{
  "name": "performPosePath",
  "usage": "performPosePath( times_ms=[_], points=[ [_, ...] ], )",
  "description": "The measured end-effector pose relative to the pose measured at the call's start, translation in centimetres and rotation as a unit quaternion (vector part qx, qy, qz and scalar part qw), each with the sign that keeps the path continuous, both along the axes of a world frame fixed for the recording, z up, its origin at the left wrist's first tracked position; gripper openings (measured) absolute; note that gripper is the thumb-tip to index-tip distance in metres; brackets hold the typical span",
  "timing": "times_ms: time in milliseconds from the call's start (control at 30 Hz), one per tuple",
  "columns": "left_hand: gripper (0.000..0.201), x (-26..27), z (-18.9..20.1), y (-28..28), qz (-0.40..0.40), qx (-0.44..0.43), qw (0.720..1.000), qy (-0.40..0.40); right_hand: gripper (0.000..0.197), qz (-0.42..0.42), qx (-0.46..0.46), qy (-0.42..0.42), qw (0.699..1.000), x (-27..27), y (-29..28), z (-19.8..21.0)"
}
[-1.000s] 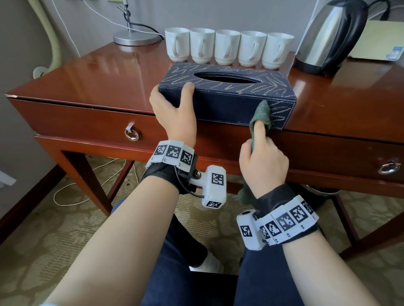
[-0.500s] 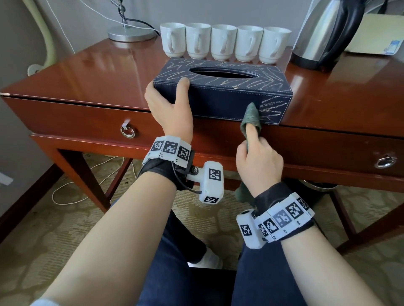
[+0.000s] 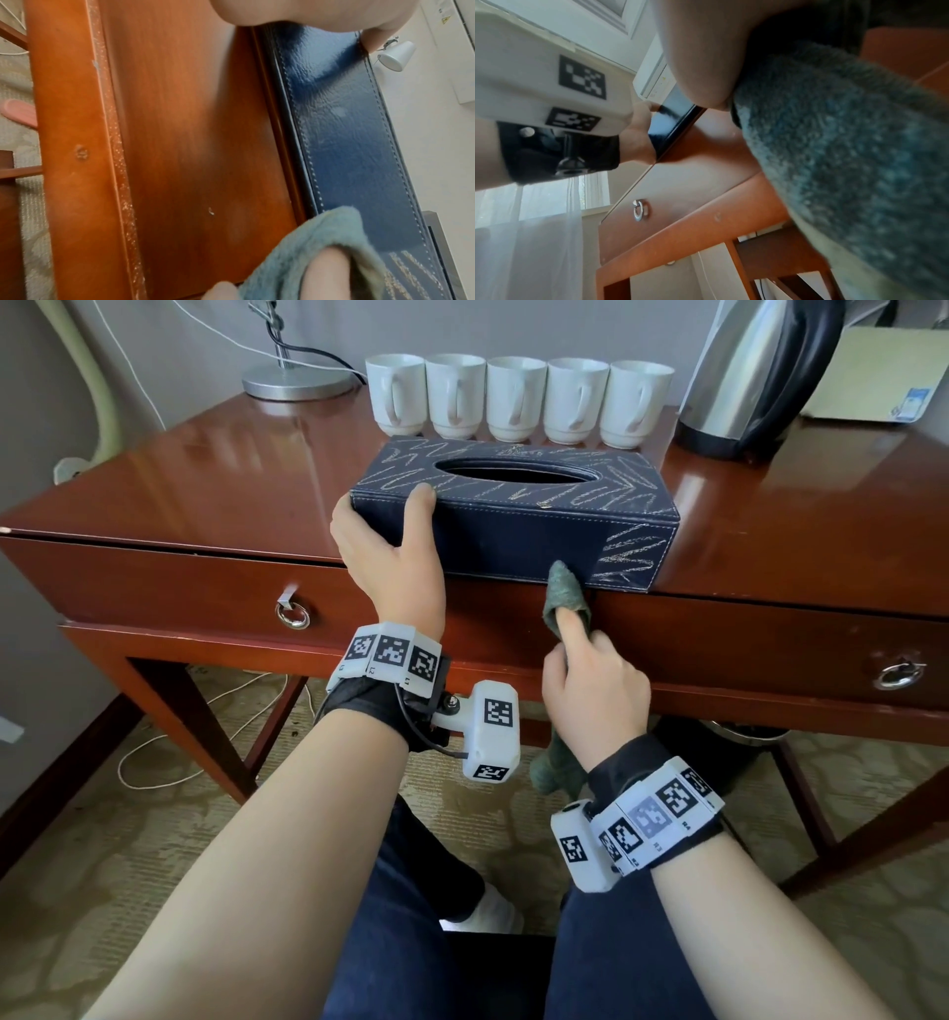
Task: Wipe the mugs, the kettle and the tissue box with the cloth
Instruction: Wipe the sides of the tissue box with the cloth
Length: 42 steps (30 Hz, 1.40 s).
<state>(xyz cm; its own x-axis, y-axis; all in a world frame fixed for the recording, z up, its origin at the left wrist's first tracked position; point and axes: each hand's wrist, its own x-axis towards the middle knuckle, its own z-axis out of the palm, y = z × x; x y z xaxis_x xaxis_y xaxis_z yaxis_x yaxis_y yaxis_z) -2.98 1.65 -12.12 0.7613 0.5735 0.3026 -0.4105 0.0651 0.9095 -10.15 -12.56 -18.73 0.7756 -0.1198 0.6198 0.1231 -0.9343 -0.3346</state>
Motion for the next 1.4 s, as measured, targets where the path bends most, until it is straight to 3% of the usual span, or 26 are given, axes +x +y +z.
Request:
performPosePath(
  times_ms=[233,433,800,900,1033,1167,1267,1400],
  points=[
    [0.057,-0.1,0.3,-0.2,0.004,-0.002,1.0,0.005,0.043,0.008,-0.003,0.027,1.0,-0.2,0.6,-0.8],
    [0.076,-0.4,0.9,-0.3,0.023,0.012,1.0,0.015,0.044,0.038,-0.003,0.018,0.999,0.4,2.1,-0.3],
    [0.028,1.3,1.7,2.9,-0.017,0.097,0.988,0.121,0.039,0.013,-0.034,0.039,0.999,-0.9,-1.9,-0.1],
    [0.044,0.9,1.7,2.3,0.003,0.083,0.988,0.128,0.039,0.031,-0.044,0.031,0.998,-0.8,-2.2,0.0],
    [0.092,-0.2,1.5,0.3,0.062,0.12,0.984,0.121,0.038,0.048,-0.044,0.03,0.997,-0.6,-2.6,0.3],
    [0.122,-0.7,1.5,-1.7,0.043,0.141,0.975,0.164,0.038,0.055,-0.053,0.024,0.997,-0.5,-2.8,0.5],
    [0.132,-0.5,1.9,-2.6,0.022,0.149,0.966,0.209,0.04,0.055,-0.061,0.025,0.996,-0.4,-2.8,0.7],
    [0.13,-0.1,2.2,-2.8,0.012,0.149,0.962,0.23,0.04,0.056,-0.059,0.019,0.997,-0.1,-2.8,0.8]
  ],
)
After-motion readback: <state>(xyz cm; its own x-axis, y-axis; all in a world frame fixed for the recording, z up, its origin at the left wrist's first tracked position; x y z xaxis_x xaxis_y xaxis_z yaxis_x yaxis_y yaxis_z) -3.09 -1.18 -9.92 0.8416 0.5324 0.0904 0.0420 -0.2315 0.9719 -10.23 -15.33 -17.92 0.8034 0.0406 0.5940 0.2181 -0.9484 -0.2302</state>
